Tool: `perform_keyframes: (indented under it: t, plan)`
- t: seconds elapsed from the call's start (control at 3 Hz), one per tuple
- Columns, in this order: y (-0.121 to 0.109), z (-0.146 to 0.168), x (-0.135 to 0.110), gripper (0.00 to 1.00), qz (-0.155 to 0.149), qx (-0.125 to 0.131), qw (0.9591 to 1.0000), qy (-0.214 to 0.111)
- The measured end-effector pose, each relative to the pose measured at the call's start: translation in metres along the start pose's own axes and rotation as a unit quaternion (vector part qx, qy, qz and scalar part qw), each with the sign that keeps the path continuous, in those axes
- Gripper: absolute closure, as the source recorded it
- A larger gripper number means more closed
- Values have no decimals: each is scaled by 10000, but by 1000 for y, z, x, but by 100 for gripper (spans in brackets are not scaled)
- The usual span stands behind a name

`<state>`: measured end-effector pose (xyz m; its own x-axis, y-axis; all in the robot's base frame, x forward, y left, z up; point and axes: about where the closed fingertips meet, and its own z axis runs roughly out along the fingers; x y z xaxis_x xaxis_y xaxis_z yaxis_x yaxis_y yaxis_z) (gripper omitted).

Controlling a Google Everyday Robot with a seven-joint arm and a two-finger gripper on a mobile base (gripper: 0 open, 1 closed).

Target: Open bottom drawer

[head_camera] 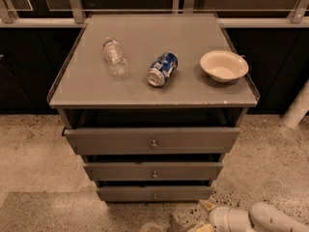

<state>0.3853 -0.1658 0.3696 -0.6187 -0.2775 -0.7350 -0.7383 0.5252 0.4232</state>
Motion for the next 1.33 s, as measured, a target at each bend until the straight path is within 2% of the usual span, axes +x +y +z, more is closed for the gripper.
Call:
perform_keyframes:
  t: [0.33, 0.67, 1.0, 1.33]
  plan:
    - [-3, 4, -2, 0, -15, -15, 10000, -4]
    - [0, 1, 18, 0, 348, 99, 9993, -55]
    - [-12, 7, 35, 0, 394, 109, 9987, -305]
    - [-58, 38, 60, 0, 297, 77, 9971, -691]
